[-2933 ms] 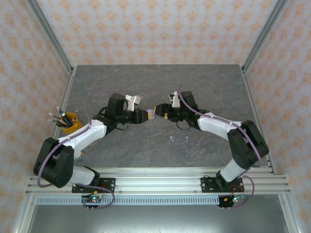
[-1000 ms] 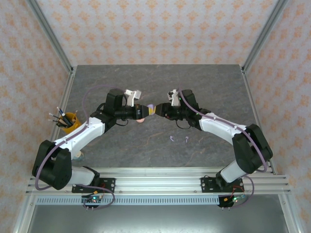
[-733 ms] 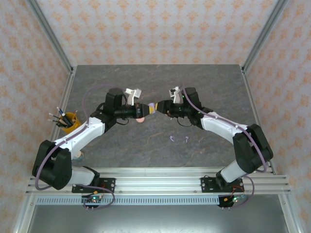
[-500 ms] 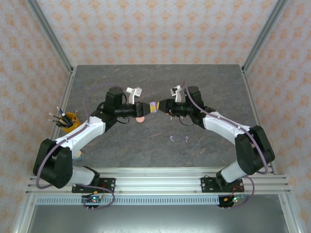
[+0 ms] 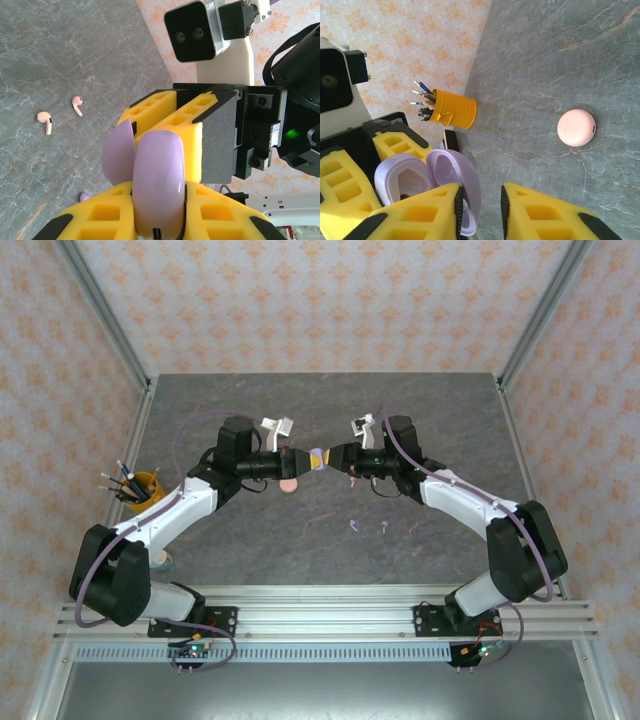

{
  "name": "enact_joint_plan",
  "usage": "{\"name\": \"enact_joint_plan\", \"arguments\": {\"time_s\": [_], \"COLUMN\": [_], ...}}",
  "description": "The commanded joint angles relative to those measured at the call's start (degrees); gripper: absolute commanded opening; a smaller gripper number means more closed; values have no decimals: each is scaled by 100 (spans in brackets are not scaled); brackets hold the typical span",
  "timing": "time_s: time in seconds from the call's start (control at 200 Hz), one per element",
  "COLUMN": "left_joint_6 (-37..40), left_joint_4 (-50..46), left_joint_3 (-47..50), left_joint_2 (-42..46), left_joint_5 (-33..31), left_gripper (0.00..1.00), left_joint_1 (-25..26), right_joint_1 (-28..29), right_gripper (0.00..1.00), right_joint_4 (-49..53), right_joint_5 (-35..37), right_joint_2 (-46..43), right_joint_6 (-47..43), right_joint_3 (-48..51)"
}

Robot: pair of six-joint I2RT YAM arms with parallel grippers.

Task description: Insert the wireless bluetooth earbuds into the charging case

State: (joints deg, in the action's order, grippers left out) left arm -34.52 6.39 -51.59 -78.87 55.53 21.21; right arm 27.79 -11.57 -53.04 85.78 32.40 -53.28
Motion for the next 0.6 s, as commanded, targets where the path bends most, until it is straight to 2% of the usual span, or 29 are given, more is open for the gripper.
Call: {"name": "enact_joint_plan", "arguments": {"time_s": [0.0, 0.24, 0.4, 0.596], "left_joint_6": [-7, -2, 23, 81], "left_joint_4": [363, 365, 307, 216], "left_joint_3": [-306, -341, -380, -392], "left_joint_2": [99, 108, 95, 103], "left_joint_5": [512, 483, 485, 494], "left_gripper": [6, 6, 6, 6], "left_joint_1": [23, 23, 21, 17], "right_joint_1": [25, 25, 26, 12], "right_gripper": [27, 26, 32, 33], "right_joint_4": [143, 184, 198, 259], "right_joint_5": [-70, -86, -37, -39], "right_joint_2": [-35, -57, -89, -73], "right_joint_6": [-164, -224, -253, -321], "right_joint_3": [-51, 54, 133, 118]}}
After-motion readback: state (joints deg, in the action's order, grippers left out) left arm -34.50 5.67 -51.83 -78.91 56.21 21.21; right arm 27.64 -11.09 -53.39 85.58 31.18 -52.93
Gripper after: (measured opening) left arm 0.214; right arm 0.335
